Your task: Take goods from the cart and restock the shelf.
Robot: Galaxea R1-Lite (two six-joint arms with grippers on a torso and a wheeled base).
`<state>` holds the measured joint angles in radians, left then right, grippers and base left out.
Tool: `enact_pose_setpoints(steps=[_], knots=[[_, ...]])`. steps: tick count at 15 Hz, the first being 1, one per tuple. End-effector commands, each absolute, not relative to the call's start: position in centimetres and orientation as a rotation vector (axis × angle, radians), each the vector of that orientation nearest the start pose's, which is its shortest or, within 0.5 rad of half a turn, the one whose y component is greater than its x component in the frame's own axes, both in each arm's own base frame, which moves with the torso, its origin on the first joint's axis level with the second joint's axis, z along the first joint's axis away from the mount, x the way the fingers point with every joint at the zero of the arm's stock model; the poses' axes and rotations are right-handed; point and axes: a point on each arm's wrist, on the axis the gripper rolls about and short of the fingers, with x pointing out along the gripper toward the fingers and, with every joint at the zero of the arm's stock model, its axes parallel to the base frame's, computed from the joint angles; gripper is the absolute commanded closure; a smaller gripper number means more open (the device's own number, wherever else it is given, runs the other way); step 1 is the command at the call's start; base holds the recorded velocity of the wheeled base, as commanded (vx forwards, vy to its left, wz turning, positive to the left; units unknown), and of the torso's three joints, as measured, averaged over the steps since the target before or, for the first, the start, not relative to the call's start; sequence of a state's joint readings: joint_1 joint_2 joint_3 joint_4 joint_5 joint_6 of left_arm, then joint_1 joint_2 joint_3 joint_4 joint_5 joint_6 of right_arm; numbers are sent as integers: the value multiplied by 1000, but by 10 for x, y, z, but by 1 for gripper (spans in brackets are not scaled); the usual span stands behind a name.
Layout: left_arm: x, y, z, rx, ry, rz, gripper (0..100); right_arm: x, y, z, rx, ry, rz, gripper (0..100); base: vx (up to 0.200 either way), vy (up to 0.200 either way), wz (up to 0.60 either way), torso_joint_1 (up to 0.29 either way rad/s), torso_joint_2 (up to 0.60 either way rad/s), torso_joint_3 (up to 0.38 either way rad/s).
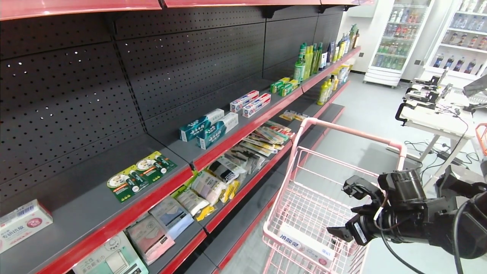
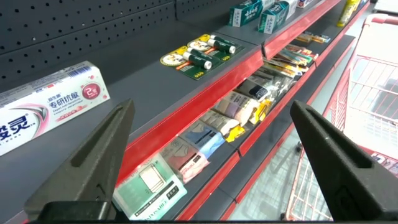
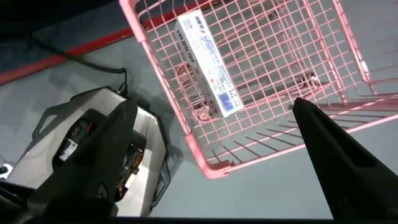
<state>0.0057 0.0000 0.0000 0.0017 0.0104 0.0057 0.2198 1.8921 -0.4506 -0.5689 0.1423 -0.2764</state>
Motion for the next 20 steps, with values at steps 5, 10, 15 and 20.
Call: enact_pose_setpoints(steps=[5,10,15,20], knots=[[-23,0,75,5,2,17,0,255,63,26,-294,885,474,0,0,0,0,-118,250,133],[-23,0,75,5,2,17,0,259,63,23,-293,877,465,0,0,0,0,-147,328,172],[-23,0,75,5,2,17,0,262,63,22,-295,869,464,0,0,0,0,-150,340,181],[-23,0,75,5,2,17,0,273,61,22,-301,851,455,0,0,0,0,-161,348,191]])
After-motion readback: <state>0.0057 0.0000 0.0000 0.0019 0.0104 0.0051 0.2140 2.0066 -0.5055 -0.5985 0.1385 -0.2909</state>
